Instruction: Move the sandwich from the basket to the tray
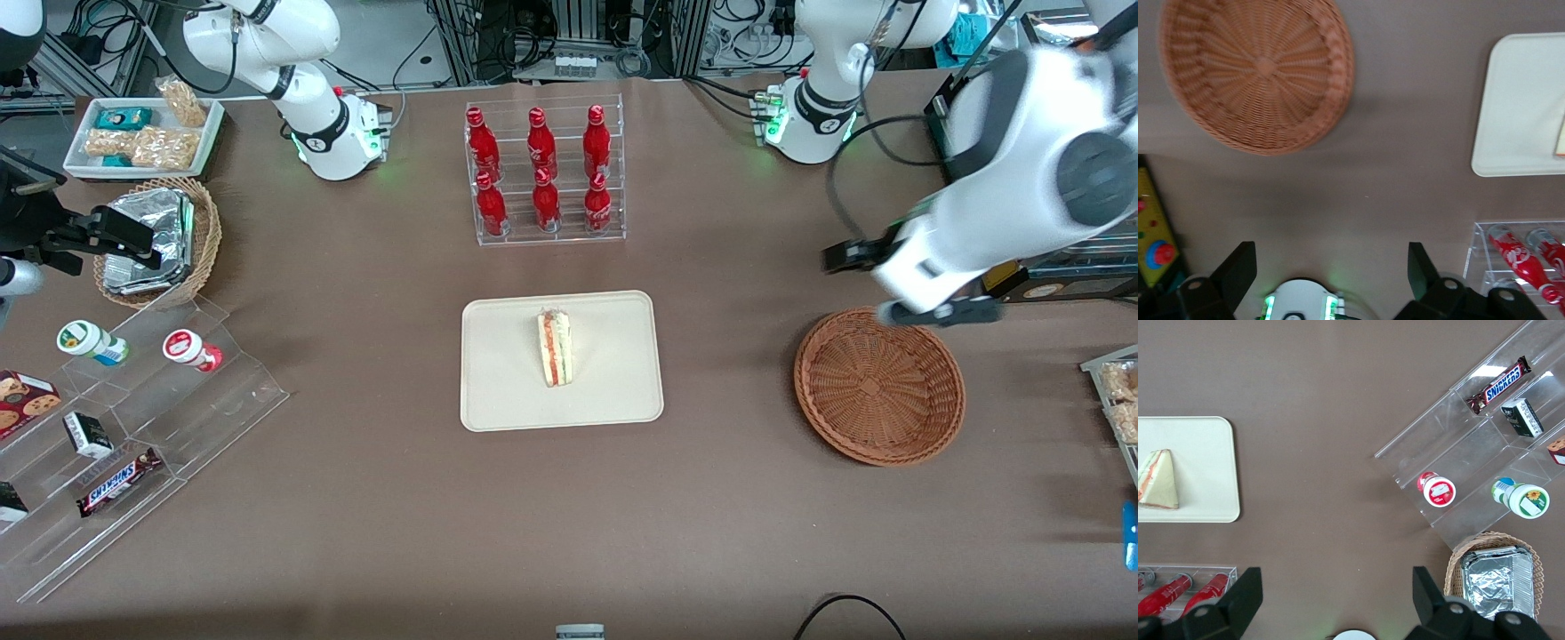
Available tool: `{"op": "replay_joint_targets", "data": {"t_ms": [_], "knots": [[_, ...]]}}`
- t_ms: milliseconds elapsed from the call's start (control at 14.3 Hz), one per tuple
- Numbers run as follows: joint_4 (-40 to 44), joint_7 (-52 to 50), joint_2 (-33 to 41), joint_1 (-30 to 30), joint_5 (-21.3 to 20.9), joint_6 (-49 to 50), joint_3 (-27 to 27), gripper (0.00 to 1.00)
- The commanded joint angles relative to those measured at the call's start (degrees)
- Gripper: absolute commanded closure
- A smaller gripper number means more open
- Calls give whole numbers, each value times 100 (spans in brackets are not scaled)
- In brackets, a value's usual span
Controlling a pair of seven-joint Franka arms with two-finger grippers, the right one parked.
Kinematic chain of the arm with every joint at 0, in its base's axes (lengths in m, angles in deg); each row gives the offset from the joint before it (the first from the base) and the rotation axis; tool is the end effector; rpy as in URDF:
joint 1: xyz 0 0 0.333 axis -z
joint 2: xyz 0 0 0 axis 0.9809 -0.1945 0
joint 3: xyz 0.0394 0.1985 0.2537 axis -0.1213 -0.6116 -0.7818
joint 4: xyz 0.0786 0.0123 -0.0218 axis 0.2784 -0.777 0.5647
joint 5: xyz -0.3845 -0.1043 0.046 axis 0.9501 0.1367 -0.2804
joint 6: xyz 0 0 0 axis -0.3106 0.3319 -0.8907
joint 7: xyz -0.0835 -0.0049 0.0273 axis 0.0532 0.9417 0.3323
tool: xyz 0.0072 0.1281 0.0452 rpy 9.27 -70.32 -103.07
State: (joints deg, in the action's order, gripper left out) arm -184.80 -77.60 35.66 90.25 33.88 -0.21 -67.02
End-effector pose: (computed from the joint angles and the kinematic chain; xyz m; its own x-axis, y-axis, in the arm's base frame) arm 0.5448 -0.0946 0.5210 0.9715 0.0155 -0.2366 0.0129 -0.9998 -0.0125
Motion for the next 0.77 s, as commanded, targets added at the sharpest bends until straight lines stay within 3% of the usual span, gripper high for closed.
{"op": "replay_joint_targets", "data": {"t_ms": [0,209,488,698], "knots": [[-142,113,458,-136,-661,-15,80,0],[-10,139,687,-590,-637,-24,150,0],[209,139,758,-1426,-198,-59,721,0],[210,139,740,-1516,-162,-68,757,0]]}}
